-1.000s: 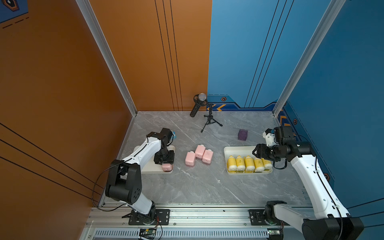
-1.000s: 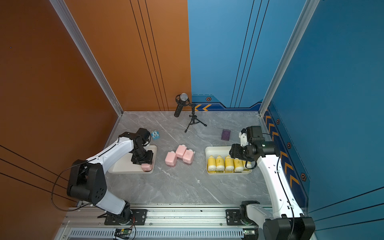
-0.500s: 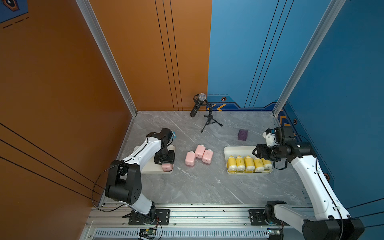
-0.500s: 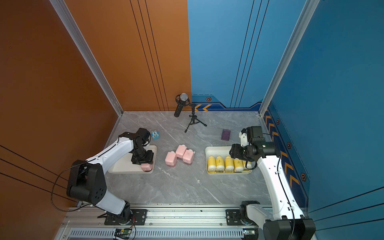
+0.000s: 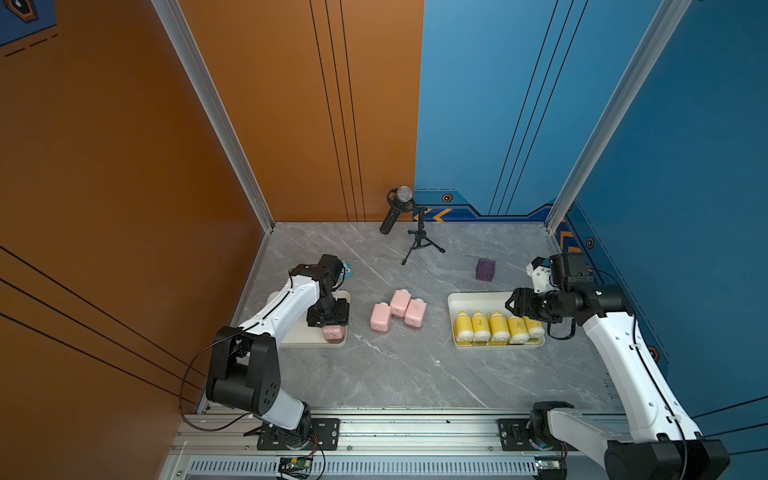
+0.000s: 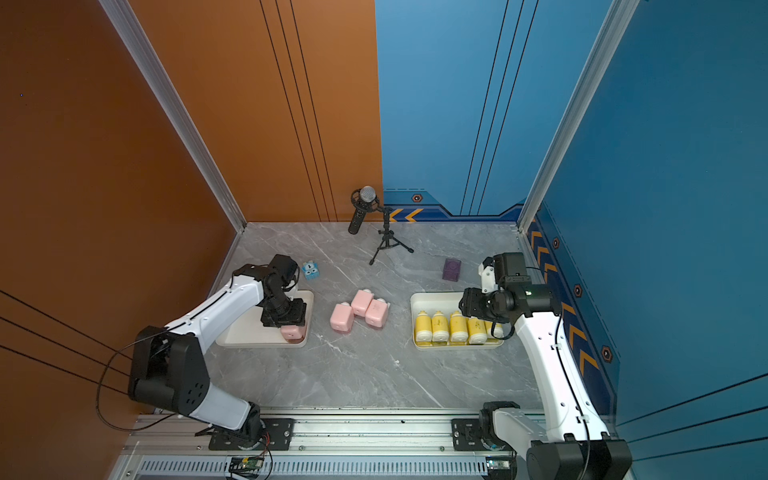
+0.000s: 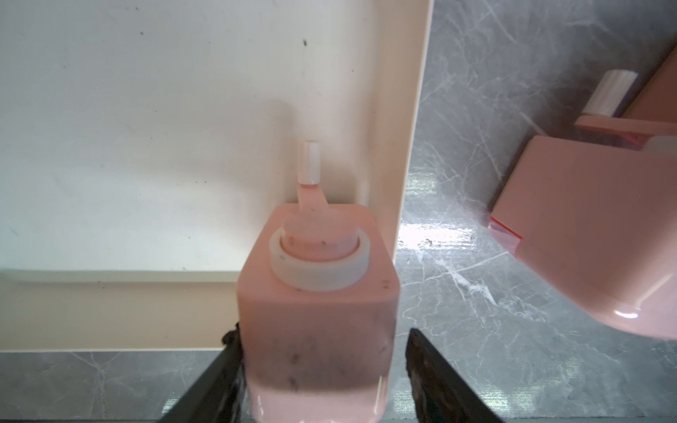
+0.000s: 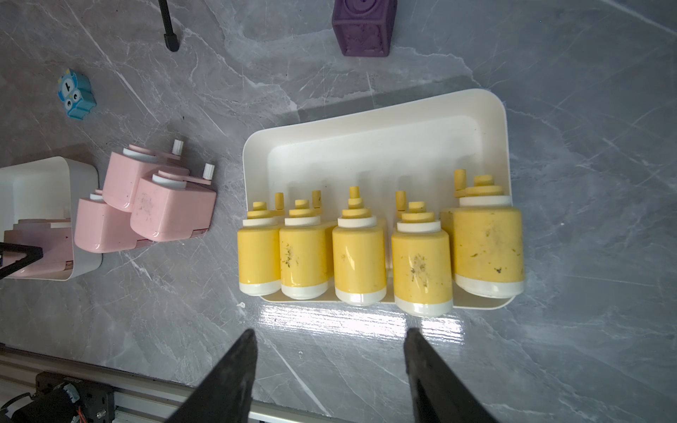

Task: Place the pencil sharpeners by color into the storage box
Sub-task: Place the pencil sharpener in the storage box.

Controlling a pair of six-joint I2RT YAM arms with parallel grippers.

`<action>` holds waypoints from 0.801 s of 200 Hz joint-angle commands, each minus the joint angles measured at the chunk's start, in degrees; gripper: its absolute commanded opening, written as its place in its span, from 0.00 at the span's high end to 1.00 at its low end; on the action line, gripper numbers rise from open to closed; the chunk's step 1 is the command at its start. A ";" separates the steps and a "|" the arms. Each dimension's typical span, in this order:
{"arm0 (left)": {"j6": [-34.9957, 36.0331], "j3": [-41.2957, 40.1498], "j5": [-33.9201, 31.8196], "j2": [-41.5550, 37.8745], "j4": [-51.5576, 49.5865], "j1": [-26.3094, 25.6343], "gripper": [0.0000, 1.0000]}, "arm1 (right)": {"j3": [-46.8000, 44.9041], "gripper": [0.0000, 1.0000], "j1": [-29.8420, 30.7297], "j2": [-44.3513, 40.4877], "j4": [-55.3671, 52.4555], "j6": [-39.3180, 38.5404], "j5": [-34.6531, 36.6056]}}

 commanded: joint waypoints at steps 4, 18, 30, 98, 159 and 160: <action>-0.38 0.83 -0.29 -2.19 -0.28 0.75 0.32 | 0.51 0.35 -0.33 -0.87 0.62 -0.73 -1.01; -0.55 0.97 -0.39 -2.47 -0.28 1.00 0.32 | 0.78 0.35 -0.33 -0.79 0.46 -0.71 -1.06; -0.66 1.28 -0.59 -2.64 -0.27 0.94 0.32 | 0.95 0.35 -0.33 -0.97 0.46 -0.75 -1.16; -1.30 1.80 -0.88 -3.68 -0.41 1.00 0.32 | 1.09 0.35 -0.33 -0.61 0.46 -1.16 -1.36; -1.08 1.62 -0.59 -1.92 -0.30 1.01 0.31 | 1.41 0.35 -0.33 -0.26 0.46 -1.21 -1.46; -1.08 1.59 -0.59 -1.84 -0.33 1.02 0.31 | 1.40 0.35 -0.33 -0.26 0.46 -1.21 -1.50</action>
